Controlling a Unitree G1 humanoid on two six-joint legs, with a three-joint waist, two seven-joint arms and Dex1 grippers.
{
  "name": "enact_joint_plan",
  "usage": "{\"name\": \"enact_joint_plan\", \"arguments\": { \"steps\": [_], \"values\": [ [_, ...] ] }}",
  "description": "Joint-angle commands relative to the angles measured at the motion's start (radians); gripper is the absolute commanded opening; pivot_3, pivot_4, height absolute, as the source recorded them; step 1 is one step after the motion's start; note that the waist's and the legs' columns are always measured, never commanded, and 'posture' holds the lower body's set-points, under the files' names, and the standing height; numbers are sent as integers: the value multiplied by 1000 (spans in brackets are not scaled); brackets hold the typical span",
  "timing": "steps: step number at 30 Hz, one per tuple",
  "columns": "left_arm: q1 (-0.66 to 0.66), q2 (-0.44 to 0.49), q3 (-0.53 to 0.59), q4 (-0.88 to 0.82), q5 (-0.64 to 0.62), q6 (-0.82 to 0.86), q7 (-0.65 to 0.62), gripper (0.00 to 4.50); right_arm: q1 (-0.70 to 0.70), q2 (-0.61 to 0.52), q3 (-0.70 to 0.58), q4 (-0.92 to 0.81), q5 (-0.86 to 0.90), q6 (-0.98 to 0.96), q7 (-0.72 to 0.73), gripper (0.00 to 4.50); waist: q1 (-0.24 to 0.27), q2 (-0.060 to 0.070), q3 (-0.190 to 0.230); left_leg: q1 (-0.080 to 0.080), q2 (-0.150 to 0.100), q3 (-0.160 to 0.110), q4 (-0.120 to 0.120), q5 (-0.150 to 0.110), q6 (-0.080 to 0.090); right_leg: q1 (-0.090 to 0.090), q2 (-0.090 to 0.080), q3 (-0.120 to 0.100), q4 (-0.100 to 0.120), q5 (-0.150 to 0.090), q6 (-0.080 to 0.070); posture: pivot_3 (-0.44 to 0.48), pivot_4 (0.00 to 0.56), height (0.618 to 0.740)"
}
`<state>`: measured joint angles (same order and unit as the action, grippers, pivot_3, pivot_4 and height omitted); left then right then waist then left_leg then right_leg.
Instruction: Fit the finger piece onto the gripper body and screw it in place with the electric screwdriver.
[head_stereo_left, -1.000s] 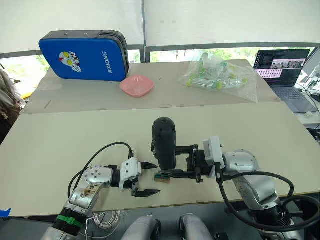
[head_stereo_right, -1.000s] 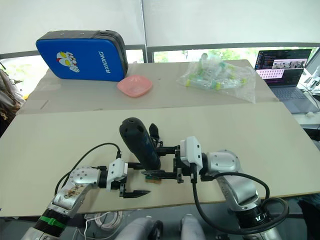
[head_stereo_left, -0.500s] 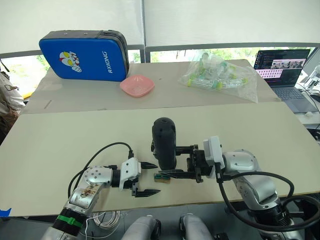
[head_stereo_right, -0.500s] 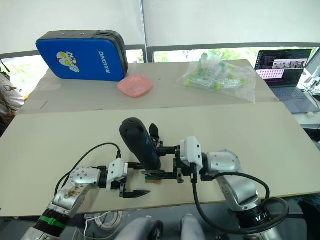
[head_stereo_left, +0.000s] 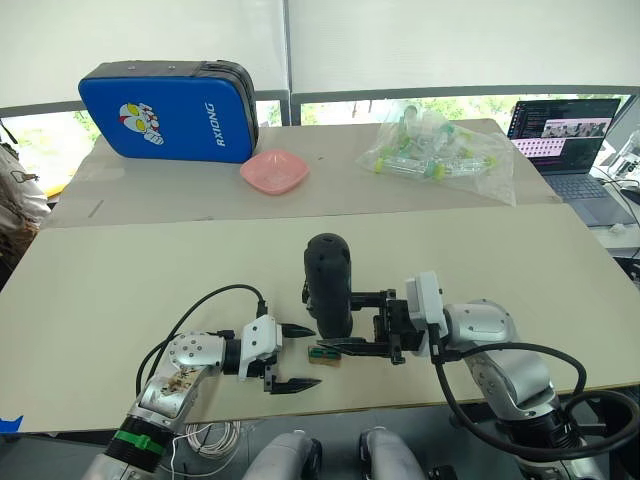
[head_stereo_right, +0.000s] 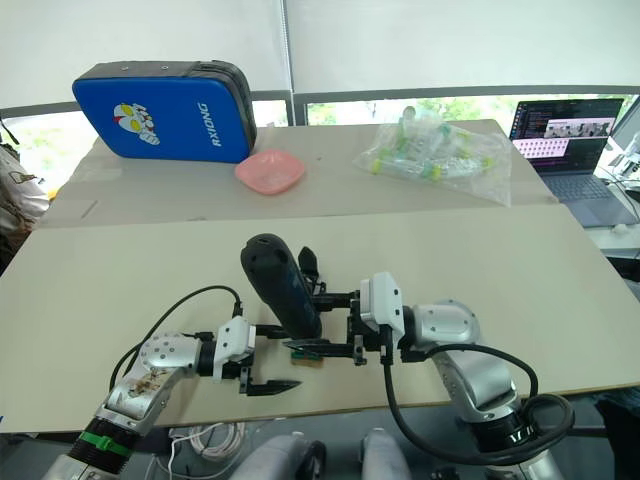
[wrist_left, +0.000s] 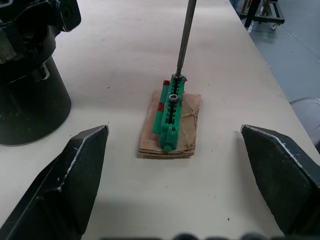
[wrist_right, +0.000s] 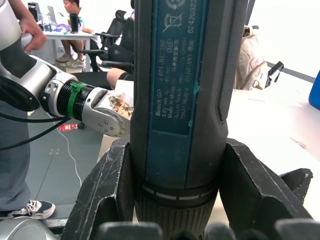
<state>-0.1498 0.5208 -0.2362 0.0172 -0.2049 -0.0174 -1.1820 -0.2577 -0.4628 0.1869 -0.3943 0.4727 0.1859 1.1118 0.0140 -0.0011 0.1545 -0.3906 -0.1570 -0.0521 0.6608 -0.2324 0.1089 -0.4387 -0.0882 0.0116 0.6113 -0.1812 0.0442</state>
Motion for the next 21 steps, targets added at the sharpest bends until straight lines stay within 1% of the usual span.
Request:
{"name": "enact_joint_plan", "arguments": {
  "steps": [1,13,21],
  "values": [
    [24,-1,-21,27,5,15,3,4500,-7,0,-3,-18,10,-22,-1,1941,0,0,0,0,0,0,0,0,0,0,0,0,0,0,0,0,150,740],
    [30,2,3,20,-24,11,2,4500,-28,3,-20,-39,42,-26,11,1941,0,0,0,0,0,0,0,0,0,0,0,0,0,0,0,0,150,740],
    [44,20,56,1,-105,-9,-40,4500,-41,-3,-35,-69,84,-5,9,1941,-2,0,0,0,0,0,-1,0,0,-1,0,0,0,0,0,0,150,740]
  ]
}}
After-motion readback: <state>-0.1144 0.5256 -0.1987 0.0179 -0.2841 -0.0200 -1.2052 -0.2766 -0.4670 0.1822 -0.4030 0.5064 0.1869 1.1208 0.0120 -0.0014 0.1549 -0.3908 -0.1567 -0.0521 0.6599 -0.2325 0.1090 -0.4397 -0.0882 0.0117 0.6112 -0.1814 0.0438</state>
